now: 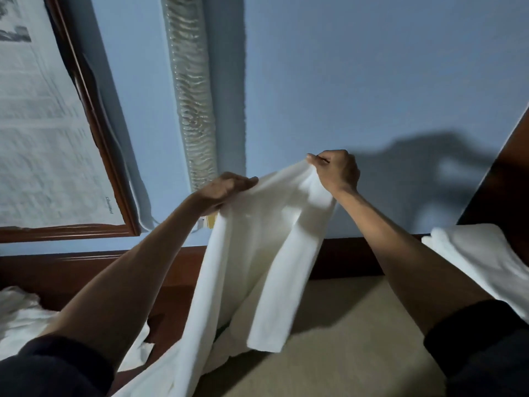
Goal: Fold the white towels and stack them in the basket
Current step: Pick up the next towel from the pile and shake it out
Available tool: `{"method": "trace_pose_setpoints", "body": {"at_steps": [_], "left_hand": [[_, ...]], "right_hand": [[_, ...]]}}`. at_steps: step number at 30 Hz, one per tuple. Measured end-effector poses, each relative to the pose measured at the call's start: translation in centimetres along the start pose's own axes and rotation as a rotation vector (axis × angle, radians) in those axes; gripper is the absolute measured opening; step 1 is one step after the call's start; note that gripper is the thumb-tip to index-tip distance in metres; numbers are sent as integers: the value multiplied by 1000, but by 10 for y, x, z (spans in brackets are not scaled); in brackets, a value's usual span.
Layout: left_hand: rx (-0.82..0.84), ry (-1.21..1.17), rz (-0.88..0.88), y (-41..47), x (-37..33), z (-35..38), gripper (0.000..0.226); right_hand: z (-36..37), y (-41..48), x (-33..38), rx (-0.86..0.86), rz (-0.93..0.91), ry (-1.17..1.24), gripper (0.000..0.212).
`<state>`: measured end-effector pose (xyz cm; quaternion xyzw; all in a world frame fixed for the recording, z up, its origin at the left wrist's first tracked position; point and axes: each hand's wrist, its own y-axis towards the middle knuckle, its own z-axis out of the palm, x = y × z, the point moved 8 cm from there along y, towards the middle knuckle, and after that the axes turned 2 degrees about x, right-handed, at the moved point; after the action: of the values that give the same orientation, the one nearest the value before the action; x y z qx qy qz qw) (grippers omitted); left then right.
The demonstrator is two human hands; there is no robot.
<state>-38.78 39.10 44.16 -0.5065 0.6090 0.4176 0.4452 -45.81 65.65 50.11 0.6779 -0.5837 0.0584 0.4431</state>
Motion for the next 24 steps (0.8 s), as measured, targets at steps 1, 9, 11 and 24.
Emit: {"method": "trace_pose_setpoints", "body": {"at_steps": [1, 9, 11, 24], "left_hand": [[2, -9, 1, 5, -8, 9, 39], [118, -53, 46, 53, -42, 86, 66], [156, -34, 67, 67, -53, 107, 71], [227, 36, -73, 118, -48, 170, 86]], "right_hand": [[-15, 8, -12, -33, 11, -11, 60], [-34, 48, -87, 325, -22, -119, 17], [-10, 33, -77, 757, -99, 55, 46], [5, 51, -124, 972, -1, 643, 22]]}}
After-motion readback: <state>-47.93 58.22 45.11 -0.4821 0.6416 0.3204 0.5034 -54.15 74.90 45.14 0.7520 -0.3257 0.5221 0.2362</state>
